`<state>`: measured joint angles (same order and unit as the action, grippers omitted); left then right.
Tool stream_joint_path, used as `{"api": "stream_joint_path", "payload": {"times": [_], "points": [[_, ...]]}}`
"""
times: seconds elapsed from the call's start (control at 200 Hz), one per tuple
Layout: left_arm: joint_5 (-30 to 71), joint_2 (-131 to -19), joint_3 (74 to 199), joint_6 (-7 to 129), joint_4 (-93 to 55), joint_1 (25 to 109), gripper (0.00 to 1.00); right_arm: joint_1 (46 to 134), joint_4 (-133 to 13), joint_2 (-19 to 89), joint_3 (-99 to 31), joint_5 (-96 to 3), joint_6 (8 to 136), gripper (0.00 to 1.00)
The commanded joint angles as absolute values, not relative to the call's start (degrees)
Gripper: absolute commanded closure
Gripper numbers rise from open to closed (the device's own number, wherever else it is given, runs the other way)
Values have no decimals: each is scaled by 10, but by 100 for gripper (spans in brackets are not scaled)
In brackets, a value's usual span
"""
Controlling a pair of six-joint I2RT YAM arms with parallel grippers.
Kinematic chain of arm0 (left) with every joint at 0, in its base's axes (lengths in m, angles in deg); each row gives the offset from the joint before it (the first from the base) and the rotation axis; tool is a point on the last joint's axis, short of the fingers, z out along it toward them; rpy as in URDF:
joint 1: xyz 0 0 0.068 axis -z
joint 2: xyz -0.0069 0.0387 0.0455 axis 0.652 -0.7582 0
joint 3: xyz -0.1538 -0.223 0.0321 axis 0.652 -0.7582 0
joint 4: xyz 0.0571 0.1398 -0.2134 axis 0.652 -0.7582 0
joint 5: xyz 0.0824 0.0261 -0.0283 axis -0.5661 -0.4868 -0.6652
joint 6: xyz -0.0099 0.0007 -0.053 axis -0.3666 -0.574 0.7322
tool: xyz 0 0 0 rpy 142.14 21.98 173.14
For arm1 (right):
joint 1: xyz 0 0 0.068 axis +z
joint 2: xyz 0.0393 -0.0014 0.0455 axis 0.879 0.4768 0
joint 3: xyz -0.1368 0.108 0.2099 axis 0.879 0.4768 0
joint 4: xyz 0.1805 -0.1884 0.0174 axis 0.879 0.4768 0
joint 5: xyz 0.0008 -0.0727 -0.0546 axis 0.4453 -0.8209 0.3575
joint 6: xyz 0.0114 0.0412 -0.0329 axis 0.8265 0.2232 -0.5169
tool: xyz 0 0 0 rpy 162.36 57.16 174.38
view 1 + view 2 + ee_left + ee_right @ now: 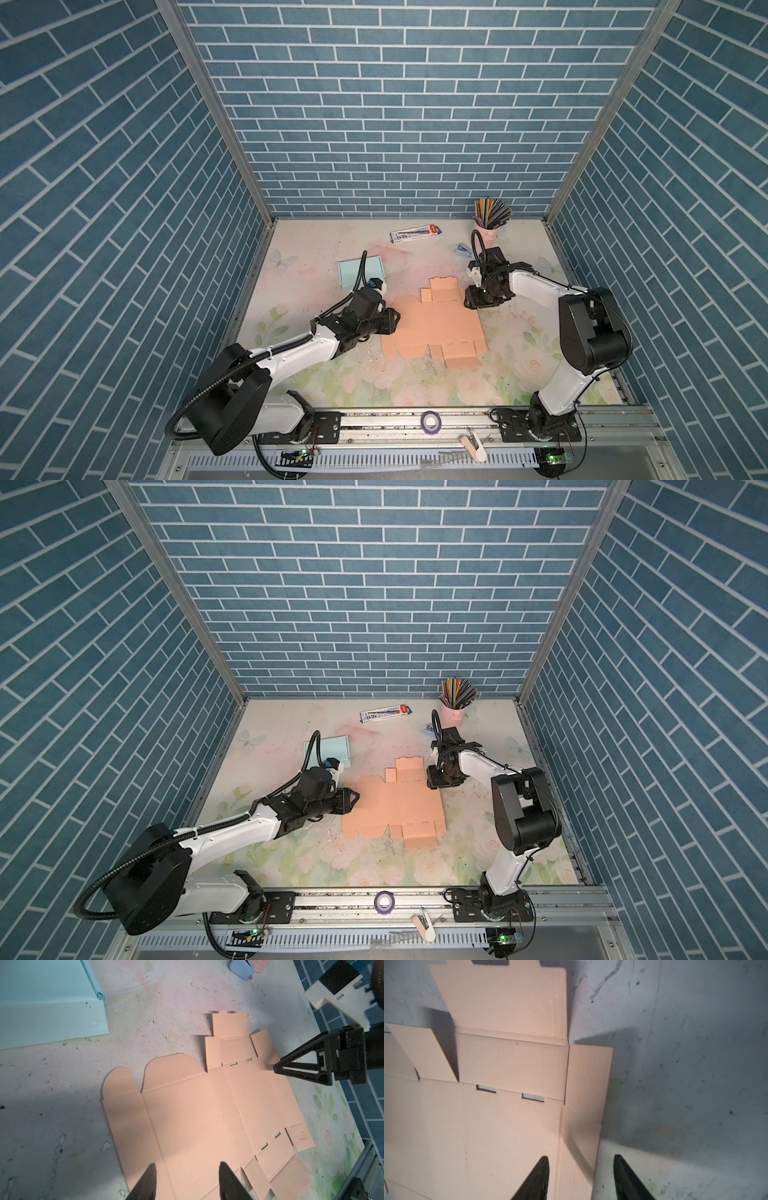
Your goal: Fold the paper box
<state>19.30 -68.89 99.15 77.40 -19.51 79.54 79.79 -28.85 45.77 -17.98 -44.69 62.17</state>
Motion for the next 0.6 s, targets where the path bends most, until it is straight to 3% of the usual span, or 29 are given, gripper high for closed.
{"api": "stream_joint_path", "payload": {"times": [0.0, 0.285, 0.39, 0.595], "points": [[193, -696, 998, 759, -195, 788, 50, 789, -306, 418, -145, -409, 669, 46], [208, -708, 983, 757, -164, 770, 51, 779, -373, 415, -79, -345, 722, 41], [211, -710, 980, 757, -161, 766, 51, 779, -383, 428, -74, -332, 726, 49], [216, -713, 976, 756, -162, 761, 51, 779, -373, 419, -76, -336, 717, 78]]}}
